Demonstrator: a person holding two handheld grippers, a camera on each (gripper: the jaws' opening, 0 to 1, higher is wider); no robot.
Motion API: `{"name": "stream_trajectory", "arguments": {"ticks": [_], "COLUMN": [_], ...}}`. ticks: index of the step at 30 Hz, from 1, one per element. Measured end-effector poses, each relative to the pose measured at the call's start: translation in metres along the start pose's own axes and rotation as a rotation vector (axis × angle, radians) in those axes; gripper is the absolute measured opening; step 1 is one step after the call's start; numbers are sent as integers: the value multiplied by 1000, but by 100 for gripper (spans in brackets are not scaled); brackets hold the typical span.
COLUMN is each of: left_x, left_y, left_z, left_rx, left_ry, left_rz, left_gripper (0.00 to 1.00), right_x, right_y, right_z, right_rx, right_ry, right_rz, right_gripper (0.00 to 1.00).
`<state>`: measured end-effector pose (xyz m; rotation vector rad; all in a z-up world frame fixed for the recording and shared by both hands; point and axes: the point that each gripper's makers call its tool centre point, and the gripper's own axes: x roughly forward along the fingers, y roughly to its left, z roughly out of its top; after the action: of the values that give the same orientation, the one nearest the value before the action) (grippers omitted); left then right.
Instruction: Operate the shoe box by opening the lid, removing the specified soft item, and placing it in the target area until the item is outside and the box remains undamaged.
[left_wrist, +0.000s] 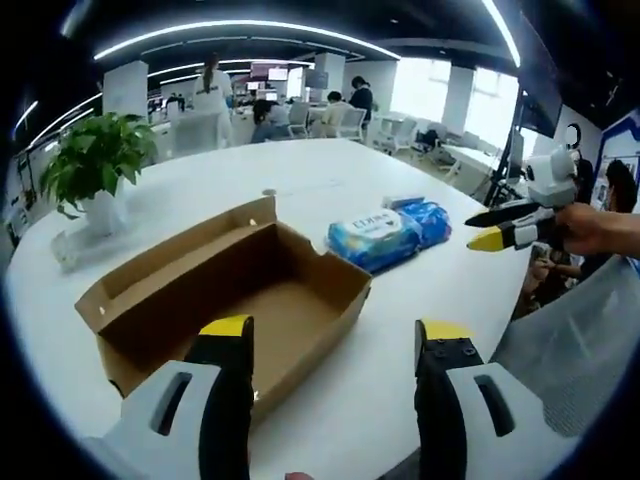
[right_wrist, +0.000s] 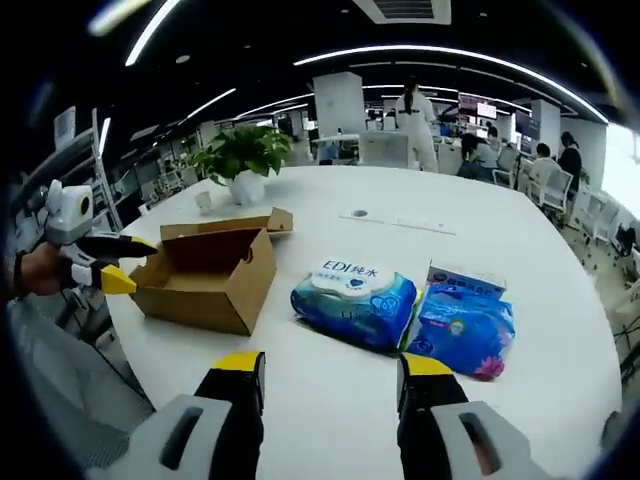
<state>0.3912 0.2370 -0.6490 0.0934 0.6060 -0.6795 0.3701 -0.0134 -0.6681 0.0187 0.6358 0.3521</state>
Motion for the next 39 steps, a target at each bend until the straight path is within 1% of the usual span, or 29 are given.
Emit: {"name": "stream_trajectory", "arguments": {"ticks": [2,4,8,10,12,13,14,16,18,19,20,23,24,25,27,31,34,39], "left_x": [-5,-11,-21,-25,-27,-27,-29,-30,-31,-30,-30,-28,-28,-26,-23,-20,-15,-11], "left_y": [9,18,38,48,55,61,66,73,83,86,89,98,98,98,104,107,111,121], "left_z": [-1,-1,-1,-2,-4,-5,-5,-4,-4,-4,-5,-14,-16,-20,-26,-31,-38,-41], "left_rx": [27,36,53,68,82,97,110,126,166,172,181,224,235,248,265,292,336,388], "left_ry": [10,13,17,27,39,50,58,65,86,91,99,159,174,190,221,250,289,328], "left_rz": [8,14,33,41,39,40,39,38,35,35,32,22,12,-4,-9,-25,-46,-60], "left_gripper": [64,64,64,64,62,62,62,61,61,61,61,60,60,60,59,59,59,60], "right_x": [-2,-5,-4,-4,-1,1,1,1,1,2,2,3,3,3,2,-3,-7,-7], "right_y": [6,14,21,31,44,53,58,67,78,80,86,96,98,98,97,98,100,103], "right_z": [1,1,2,0,-2,-2,-3,-3,-2,-3,-5,-6,-7,-8,-7,-2,1,2], "right_rx": [2,0,15,34,29,20,6,6,-3,-8,-43,-100,-116,-114,-111,-120,-125,-126], "right_ry": [-10,-19,-39,-47,-47,-45,-40,-41,-46,-43,-28,-14,-9,-8,-12,-30,-41,-47], "right_rz": [1,2,11,23,35,62,69,75,99,102,118,130,130,129,131,131,132,140], "right_gripper": [51,51,51,51,51,51,51,51,52,52,52,52,52,53,53,53,53,53]}}
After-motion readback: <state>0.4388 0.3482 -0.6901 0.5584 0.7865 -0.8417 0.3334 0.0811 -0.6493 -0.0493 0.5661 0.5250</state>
